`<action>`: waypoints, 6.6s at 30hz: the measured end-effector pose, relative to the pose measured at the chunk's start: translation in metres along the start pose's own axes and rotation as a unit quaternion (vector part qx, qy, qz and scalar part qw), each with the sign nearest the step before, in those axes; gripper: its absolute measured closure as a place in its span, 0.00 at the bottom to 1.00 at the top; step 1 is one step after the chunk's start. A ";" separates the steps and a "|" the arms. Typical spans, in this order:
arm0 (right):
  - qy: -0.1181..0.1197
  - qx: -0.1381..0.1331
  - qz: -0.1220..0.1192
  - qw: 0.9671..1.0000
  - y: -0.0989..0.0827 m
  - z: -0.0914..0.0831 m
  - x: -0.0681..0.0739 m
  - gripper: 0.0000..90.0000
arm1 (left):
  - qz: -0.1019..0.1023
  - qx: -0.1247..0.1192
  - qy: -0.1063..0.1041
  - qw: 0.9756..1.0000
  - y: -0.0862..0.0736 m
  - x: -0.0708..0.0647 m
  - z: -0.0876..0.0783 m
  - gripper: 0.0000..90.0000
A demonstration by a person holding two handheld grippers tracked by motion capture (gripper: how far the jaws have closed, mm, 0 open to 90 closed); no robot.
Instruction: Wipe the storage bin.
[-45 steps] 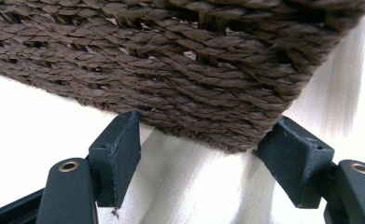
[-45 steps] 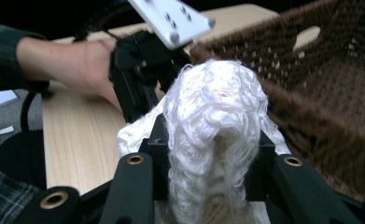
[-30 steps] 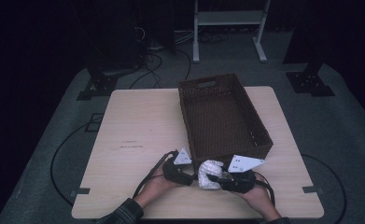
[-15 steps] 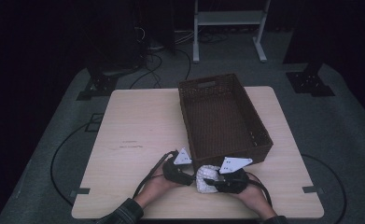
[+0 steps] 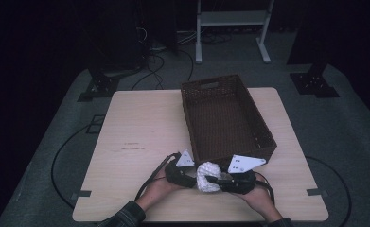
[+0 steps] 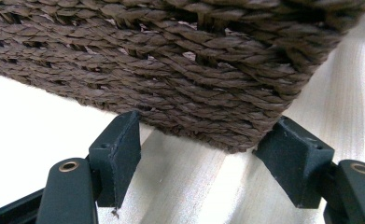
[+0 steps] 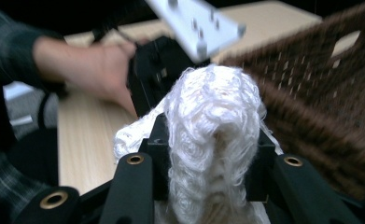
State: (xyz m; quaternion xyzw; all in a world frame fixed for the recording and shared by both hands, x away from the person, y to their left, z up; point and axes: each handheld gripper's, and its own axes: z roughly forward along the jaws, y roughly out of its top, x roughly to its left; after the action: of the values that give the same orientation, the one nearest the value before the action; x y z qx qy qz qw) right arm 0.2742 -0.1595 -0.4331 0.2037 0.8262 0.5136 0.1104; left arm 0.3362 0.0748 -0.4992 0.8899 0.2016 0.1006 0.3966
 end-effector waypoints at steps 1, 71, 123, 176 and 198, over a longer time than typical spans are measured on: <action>0.001 -0.007 0.001 1.000 0.002 -0.003 0.000 0.70 | 0.000 0.000 0.000 1.000 0.000 0.000 0.000 0.33; -0.276 0.107 0.171 0.940 -0.114 -0.146 -0.070 0.52 | -0.118 0.043 0.123 0.984 -0.116 0.047 -0.141 0.02; -0.238 0.033 0.167 0.956 -0.055 -0.130 -0.113 0.97 | -0.103 0.029 0.109 0.988 -0.122 0.049 -0.134 0.00; -0.134 0.071 0.112 0.982 -0.070 -0.082 -0.026 0.17 | -0.103 0.029 0.110 0.988 -0.122 0.048 -0.134 0.00; -0.130 0.150 0.086 0.976 -0.095 -0.038 -0.021 0.10 | -0.103 0.029 0.110 0.988 -0.122 0.048 -0.134 0.00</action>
State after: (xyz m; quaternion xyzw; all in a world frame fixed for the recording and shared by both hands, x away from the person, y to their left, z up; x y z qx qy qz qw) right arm 0.2569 -0.2363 -0.5021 0.3527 0.8520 0.3606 0.1405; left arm 0.3002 0.2590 -0.5000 0.8589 0.3375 0.1502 0.3548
